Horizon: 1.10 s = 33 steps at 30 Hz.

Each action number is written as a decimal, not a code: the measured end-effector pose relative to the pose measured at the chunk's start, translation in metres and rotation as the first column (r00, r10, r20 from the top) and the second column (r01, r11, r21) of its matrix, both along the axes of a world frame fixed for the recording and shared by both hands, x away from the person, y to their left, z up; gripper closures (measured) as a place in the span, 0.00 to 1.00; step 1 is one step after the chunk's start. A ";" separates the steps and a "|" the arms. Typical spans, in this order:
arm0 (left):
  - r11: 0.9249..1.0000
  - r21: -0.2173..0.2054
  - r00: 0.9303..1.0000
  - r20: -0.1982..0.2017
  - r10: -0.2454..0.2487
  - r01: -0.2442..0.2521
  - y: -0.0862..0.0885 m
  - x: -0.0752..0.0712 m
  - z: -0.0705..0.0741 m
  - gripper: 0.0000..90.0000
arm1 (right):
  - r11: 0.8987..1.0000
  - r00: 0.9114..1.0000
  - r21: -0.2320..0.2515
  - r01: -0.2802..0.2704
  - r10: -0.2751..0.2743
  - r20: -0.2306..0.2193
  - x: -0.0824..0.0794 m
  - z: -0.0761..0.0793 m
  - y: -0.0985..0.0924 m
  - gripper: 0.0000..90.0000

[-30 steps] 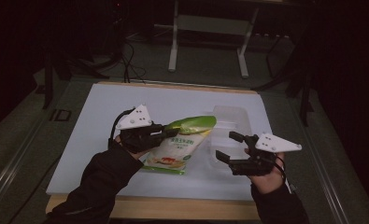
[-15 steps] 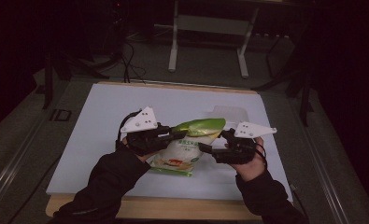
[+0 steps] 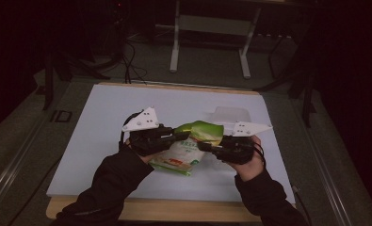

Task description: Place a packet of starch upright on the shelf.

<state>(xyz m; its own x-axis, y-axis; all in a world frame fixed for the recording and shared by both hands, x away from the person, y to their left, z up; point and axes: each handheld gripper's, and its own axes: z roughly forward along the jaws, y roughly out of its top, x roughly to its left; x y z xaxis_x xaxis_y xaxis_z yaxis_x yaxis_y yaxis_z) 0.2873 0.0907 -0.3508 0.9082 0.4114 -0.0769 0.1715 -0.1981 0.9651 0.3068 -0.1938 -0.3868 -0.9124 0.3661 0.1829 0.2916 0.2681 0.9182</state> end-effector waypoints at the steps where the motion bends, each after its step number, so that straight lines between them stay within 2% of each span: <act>1: 1.000 0.000 1.000 0.000 0.000 0.000 0.000 0.000 0.000 0.94 | 1.000 1.000 0.000 0.000 0.000 0.000 0.000 0.000 0.000 0.92; 3: 1.000 -0.022 1.000 -0.012 -0.010 0.009 0.003 0.001 0.001 0.94 | 1.000 1.000 -0.027 -0.006 0.006 0.014 -0.003 0.007 0.000 0.94; 6: 0.999 -0.040 1.000 -0.004 -0.023 0.022 0.004 0.001 0.003 0.94 | 1.000 1.000 -0.026 -0.013 0.013 0.015 -0.003 0.016 -0.003 0.95; 10: 0.997 -0.056 0.999 0.002 -0.045 0.045 0.004 0.002 0.007 0.92 | 1.000 0.999 -0.029 -0.013 0.014 0.050 -0.003 0.027 -0.008 0.95; 12: 0.995 -0.073 0.998 -0.001 -0.065 0.065 0.004 0.004 0.006 0.88 | 1.000 0.998 -0.026 -0.008 0.009 0.063 -0.003 0.033 -0.011 0.95; 14: 0.994 -0.084 0.997 -0.012 -0.075 0.074 0.004 0.005 0.005 0.79 | 0.999 0.997 -0.033 -0.006 0.009 0.076 -0.004 0.036 -0.013 0.95; 15: 0.992 -0.098 0.997 -0.018 -0.081 0.079 0.004 0.006 0.003 0.79 | 1.000 0.997 -0.030 0.000 0.002 0.078 -0.004 0.039 -0.015 0.95; 17: 0.992 -0.098 0.997 -0.020 -0.080 0.078 0.004 0.006 0.001 0.64 | 0.999 0.995 -0.035 0.018 -0.015 0.095 -0.003 0.046 -0.020 0.95; 19: 0.992 -0.106 0.997 -0.011 -0.074 0.072 0.007 0.007 -0.001 0.57 | 0.999 0.995 -0.022 0.034 -0.031 0.097 0.000 0.050 -0.026 0.95; 21: 0.991 -0.113 0.997 -0.020 -0.073 0.071 0.008 0.008 -0.004 0.45 | 0.999 0.993 -0.014 0.051 -0.049 0.104 0.002 0.055 -0.033 0.95; 22: 0.990 -0.114 0.996 -0.019 -0.082 0.079 0.008 0.008 -0.006 0.42 | 0.998 0.992 -0.014 0.056 -0.054 0.115 0.002 0.057 -0.036 0.95; 24: 0.986 -0.146 0.996 -0.028 -0.079 0.074 0.008 0.008 -0.010 0.27 | 0.998 0.989 -0.003 0.070 -0.069 0.134 0.004 0.062 -0.043 0.95; 25: 0.988 -0.141 0.997 -0.042 -0.066 0.059 0.006 0.008 -0.012 0.19 | 0.997 0.987 -0.001 0.075 -0.074 0.142 0.006 0.064 -0.047 0.95; 28: 0.993 -0.116 0.998 -0.043 -0.043 0.038 0.005 0.006 -0.019 0.06 | 0.994 0.983 0.014 0.109 -0.110 0.147 0.012 0.070 -0.056 0.95; 29: 0.995 -0.100 0.998 -0.054 -0.035 0.030 0.006 0.007 -0.022 0.01 | 0.993 0.981 0.017 0.118 -0.120 0.152 0.014 0.072 -0.060 0.95; 30: 0.995 -0.095 0.997 -0.064 -0.038 0.032 0.007 0.007 -0.025 0.01 | 0.992 0.980 0.016 0.128 -0.129 0.154 0.016 0.074 -0.063 0.95; 33: 0.990 -0.138 0.996 -0.081 -0.042 0.030 0.015 0.009 -0.038 0.01 | 0.986 0.971 0.024 0.163 -0.165 0.172 0.024 0.077 -0.072 0.95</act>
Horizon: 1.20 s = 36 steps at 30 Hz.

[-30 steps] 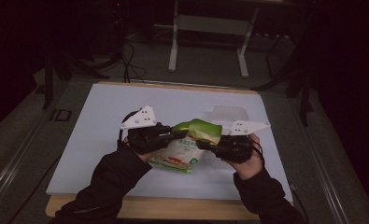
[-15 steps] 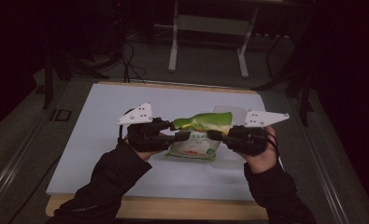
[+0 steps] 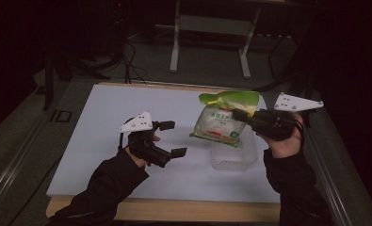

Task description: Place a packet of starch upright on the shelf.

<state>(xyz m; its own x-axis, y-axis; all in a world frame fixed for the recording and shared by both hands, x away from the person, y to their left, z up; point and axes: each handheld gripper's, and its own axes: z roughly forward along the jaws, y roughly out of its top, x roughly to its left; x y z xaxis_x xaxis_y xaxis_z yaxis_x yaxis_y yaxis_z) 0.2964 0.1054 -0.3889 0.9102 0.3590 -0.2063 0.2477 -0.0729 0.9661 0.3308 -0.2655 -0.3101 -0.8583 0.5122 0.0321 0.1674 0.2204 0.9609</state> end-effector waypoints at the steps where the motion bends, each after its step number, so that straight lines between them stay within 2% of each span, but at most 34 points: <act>1: 1.000 -0.004 1.000 -0.005 0.009 -0.009 0.002 0.001 -0.004 0.01 | 1.000 1.000 0.003 0.009 -0.009 0.006 0.003 0.001 -0.003 0.95; 4: 0.999 0.016 1.000 -0.004 0.029 -0.029 0.009 0.001 -0.015 0.01 | 1.000 0.999 -0.002 0.025 -0.025 0.028 0.013 0.002 -0.012 0.95; 6: 0.999 0.033 0.999 -0.023 0.038 -0.037 0.013 0.001 -0.022 0.01 | 0.999 0.999 -0.009 0.038 -0.038 0.031 0.021 0.003 -0.017 0.95; 8: 0.999 0.041 0.998 -0.052 0.026 -0.024 0.018 0.002 -0.029 0.00 | 0.998 0.998 -0.021 0.055 -0.054 0.036 0.029 0.002 -0.021 0.95; 10: 0.999 0.040 0.998 -0.059 0.038 -0.036 0.024 0.002 -0.035 0.00 | 0.997 0.997 -0.025 0.071 -0.071 0.026 0.038 0.000 -0.026 0.95; 12: 0.999 0.031 0.996 -0.083 0.038 -0.035 0.029 0.002 -0.043 0.00 | 0.994 0.995 -0.042 0.098 -0.097 0.023 0.051 -0.003 -0.031 0.95; 13: 0.999 0.029 0.995 -0.088 0.044 -0.041 0.032 0.002 -0.046 0.00 | 0.994 0.995 -0.042 0.098 -0.097 0.023 0.051 -0.003 -0.031 0.95; 19: 0.996 0.052 0.990 -0.119 0.080 -0.074 0.043 -0.003 -0.068 0.00 | 0.987 0.991 -0.089 0.136 -0.134 0.025 0.078 -0.012 -0.039 0.95; 21: 0.995 0.048 0.988 -0.129 0.088 -0.082 0.046 -0.004 -0.073 0.00 | 0.985 0.990 -0.101 0.140 -0.138 0.026 0.086 -0.016 -0.040 0.95; 27: 0.993 0.047 0.985 -0.133 0.109 -0.104 0.051 -0.005 -0.083 0.00 | 0.985 0.989 -0.093 0.146 -0.147 -0.007 0.110 -0.034 -0.040 0.95; 28: 0.993 0.047 0.985 -0.135 0.111 -0.105 0.051 -0.005 -0.085 0.00 | 0.985 0.988 -0.084 0.151 -0.154 -0.028 0.117 -0.041 -0.039 0.95; 30: 0.993 0.048 0.985 -0.132 0.113 -0.107 0.051 -0.005 -0.087 0.00 | 0.984 0.987 -0.086 0.153 -0.156 -0.031 0.120 -0.044 -0.038 0.95; 36: 0.993 0.030 0.983 -0.135 0.121 -0.118 0.053 -0.005 -0.093 0.00 | 0.986 0.985 -0.081 0.148 -0.154 -0.079 0.135 -0.064 -0.036 0.95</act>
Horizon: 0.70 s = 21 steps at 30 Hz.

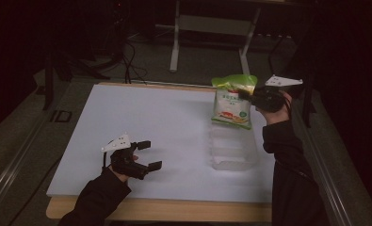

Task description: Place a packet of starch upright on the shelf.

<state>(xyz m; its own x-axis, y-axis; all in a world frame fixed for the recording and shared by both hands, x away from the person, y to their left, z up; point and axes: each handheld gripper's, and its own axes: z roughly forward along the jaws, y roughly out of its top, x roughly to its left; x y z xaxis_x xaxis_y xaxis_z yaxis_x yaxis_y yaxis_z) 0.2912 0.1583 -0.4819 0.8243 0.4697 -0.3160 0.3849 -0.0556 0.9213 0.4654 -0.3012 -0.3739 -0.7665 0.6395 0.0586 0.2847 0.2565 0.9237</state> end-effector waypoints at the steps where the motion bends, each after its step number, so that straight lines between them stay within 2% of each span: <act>1: 1.000 -0.003 1.000 -0.001 0.001 -0.001 0.000 0.000 -0.001 0.00 | 1.000 1.000 0.001 -0.001 0.001 -0.003 0.001 -0.003 0.000 0.95; 4: 1.000 -0.005 1.000 0.001 0.007 -0.007 0.001 0.001 -0.002 0.00 | 1.000 1.000 -0.015 0.000 0.000 -0.014 0.004 -0.011 0.001 0.95; 10: 1.000 -0.006 1.000 -0.012 0.005 -0.005 0.002 0.001 -0.007 0.00 | 1.000 0.998 -0.006 -0.011 0.011 -0.058 0.007 -0.031 0.000 0.95; 16: 1.000 -0.001 1.000 -0.003 0.007 -0.007 0.002 0.001 -0.008 0.00 | 0.999 0.997 0.048 0.010 -0.006 -0.083 0.007 -0.053 -0.010 0.95; 18: 1.000 -0.002 1.000 0.000 0.007 -0.007 0.003 0.001 -0.008 0.00 | 0.999 0.997 0.031 0.019 -0.016 -0.076 0.006 -0.057 -0.012 0.95; 21: 1.000 -0.004 1.000 0.000 0.011 -0.011 0.003 0.000 -0.007 0.00 | 0.999 0.995 -0.004 0.044 -0.044 -0.090 0.007 -0.060 -0.012 0.95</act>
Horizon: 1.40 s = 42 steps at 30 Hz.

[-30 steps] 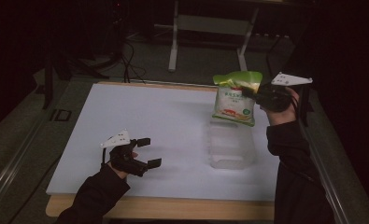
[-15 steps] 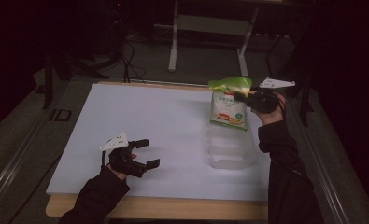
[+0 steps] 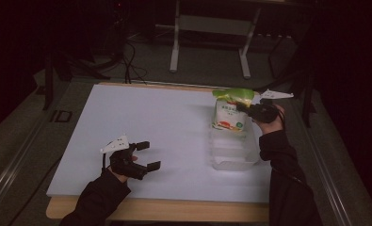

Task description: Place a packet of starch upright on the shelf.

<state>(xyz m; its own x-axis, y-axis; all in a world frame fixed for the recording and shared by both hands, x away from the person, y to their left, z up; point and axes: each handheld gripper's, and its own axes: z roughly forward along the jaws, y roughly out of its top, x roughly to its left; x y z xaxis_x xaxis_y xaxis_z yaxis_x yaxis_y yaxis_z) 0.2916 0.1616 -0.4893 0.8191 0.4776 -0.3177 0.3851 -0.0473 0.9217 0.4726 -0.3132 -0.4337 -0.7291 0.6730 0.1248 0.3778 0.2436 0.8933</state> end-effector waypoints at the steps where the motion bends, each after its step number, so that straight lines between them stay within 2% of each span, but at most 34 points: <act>1: 1.000 0.000 1.000 0.001 0.000 0.000 0.000 0.000 0.000 0.00 | 1.000 1.000 0.004 0.001 -0.001 -0.005 0.000 0.000 0.000 0.95; 5: 1.000 -0.002 1.000 -0.001 0.005 -0.005 0.001 0.000 -0.001 0.00 | 1.000 1.000 0.002 0.014 -0.014 -0.008 -0.001 0.001 0.000 0.92; 8: 1.000 0.000 1.000 0.001 0.005 -0.005 0.001 0.000 -0.001 0.00 | 0.999 0.999 0.030 0.033 -0.033 0.006 -0.003 0.005 -0.002 0.77; 9: 1.000 0.000 1.000 0.001 0.005 -0.005 0.001 0.000 -0.001 0.00 | 0.999 0.999 0.030 0.033 -0.033 0.006 -0.003 0.005 -0.002 0.77; 10: 1.000 0.000 1.000 -0.002 0.007 -0.007 0.001 -0.001 -0.001 0.00 | 0.998 0.999 0.030 0.046 -0.047 0.016 -0.005 0.007 -0.003 0.72; 11: 1.000 0.004 1.000 -0.002 0.006 -0.006 0.000 -0.001 0.000 0.00 | 0.996 0.997 0.037 0.078 -0.078 0.002 -0.008 0.010 -0.006 0.64; 12: 1.000 0.010 1.000 0.004 0.005 -0.005 0.000 -0.001 0.000 0.00 | 0.994 0.994 0.028 0.107 -0.107 0.006 -0.011 0.012 -0.007 0.55; 15: 1.000 0.016 1.000 0.015 0.007 -0.007 -0.001 -0.003 0.001 0.00 | 0.988 0.987 0.019 0.156 -0.157 0.021 -0.018 0.017 -0.013 0.40; 18: 1.000 0.023 1.000 0.018 0.007 -0.007 -0.001 -0.004 0.001 0.00 | 0.978 0.978 0.032 0.204 -0.205 0.025 -0.028 0.022 -0.020 0.30; 19: 1.000 0.023 1.000 0.016 0.006 -0.006 -0.001 -0.004 0.001 0.00 | 0.976 0.977 0.051 0.211 -0.212 0.022 -0.032 0.024 -0.023 0.25; 20: 1.000 0.023 1.000 0.016 0.006 -0.006 -0.001 -0.004 0.001 0.00 | 0.976 0.977 0.051 0.211 -0.212 0.022 -0.032 0.024 -0.023 0.25; 21: 1.000 0.024 1.000 0.016 0.002 -0.003 -0.001 -0.004 0.001 0.00 | 0.974 0.975 0.056 0.220 -0.222 0.023 -0.035 0.024 -0.024 0.19; 22: 1.000 0.024 1.000 0.017 0.001 -0.002 -0.001 -0.004 0.001 0.00 | 0.971 0.972 0.062 0.230 -0.232 0.029 -0.044 0.026 -0.026 0.15; 24: 1.000 0.028 1.000 0.019 0.000 -0.001 -0.001 -0.004 0.002 0.00 | 0.973 0.974 0.068 0.221 -0.223 0.028 -0.051 0.028 -0.025 0.12; 29: 0.999 0.029 1.000 0.023 0.013 -0.013 -0.002 -0.006 0.003 0.00 | 0.979 0.979 0.061 0.197 -0.199 0.033 -0.073 0.035 -0.014 0.12; 33: 0.999 0.036 1.000 0.024 0.008 -0.009 -0.002 -0.006 0.003 0.00 | 0.987 0.987 0.061 0.149 -0.152 0.046 -0.088 0.036 -0.002 0.12; 39: 0.999 0.041 1.000 0.023 0.005 -0.006 -0.004 -0.007 0.002 0.00 | 0.991 0.993 0.089 0.100 -0.104 0.049 -0.104 0.037 0.011 0.14; 42: 0.999 0.047 1.000 0.023 0.004 -0.005 -0.004 -0.007 0.001 0.00 | 0.992 0.997 0.113 0.064 -0.069 0.039 -0.119 0.035 0.023 0.14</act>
<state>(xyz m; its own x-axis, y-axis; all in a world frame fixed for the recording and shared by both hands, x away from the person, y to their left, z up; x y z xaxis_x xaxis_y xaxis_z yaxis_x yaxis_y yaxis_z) 0.2842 0.1578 -0.4882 0.8237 0.4952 -0.2763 0.3644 -0.0889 0.9270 0.3539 -0.2904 -0.3983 -0.6897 0.7036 0.1710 0.3503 0.1175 0.9292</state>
